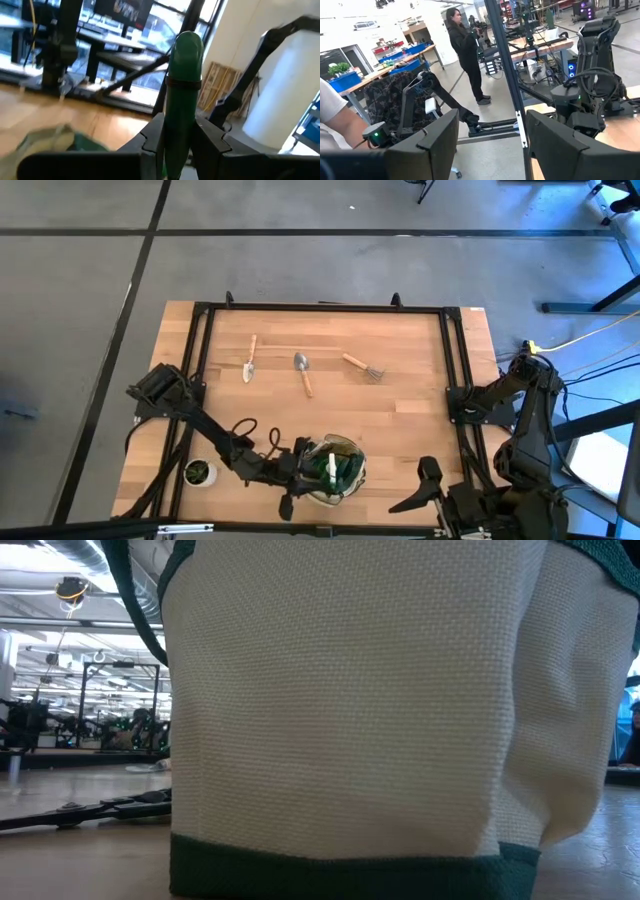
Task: Pick & Place Garden tools in Gardening bag
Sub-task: Put the top green fruit pruner into the gardening bag
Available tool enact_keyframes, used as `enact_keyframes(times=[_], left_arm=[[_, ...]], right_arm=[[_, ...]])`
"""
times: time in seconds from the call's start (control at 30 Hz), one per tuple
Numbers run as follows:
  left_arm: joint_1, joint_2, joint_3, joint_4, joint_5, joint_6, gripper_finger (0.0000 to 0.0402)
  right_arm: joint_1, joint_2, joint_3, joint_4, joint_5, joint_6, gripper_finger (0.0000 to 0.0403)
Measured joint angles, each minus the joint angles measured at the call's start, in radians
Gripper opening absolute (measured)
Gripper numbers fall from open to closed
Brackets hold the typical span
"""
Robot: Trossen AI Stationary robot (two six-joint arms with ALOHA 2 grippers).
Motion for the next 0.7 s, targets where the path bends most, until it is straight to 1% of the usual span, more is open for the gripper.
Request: enact_keyframes(times=[0.17, 0.27, 0.4, 0.57, 0.7], left_arm=[[0.001, 0.000, 0.000, -0.060, -0.001, -0.033, 0.0063], [0.001, 0.000, 0.000, -0.060, -0.006, -0.036, 0.0063], [0.001, 0.000, 0.000, -0.063, -0.049, -0.036, 0.0063], [-0.015, 0.000, -0.005, -0.075, -0.072, -0.046, 0.0063], [-0.050, 0.000, -0.025, -0.079, -0.147, -0.069, 0.0063]], right_arm=[[0.000, 0.000, 0.000, -0.002, 0.000, -0.019, 0.0232], [0.000, 0.000, 0.000, -0.002, -0.002, -0.023, 0.0232], [0.000, 0.000, 0.000, -0.002, -0.020, -0.024, 0.0232], [0.000, 0.000, 0.000, -0.002, -0.026, -0.027, 0.0232], [0.000, -0.001, 0.000, -0.005, -0.026, -0.027, 0.0232]])
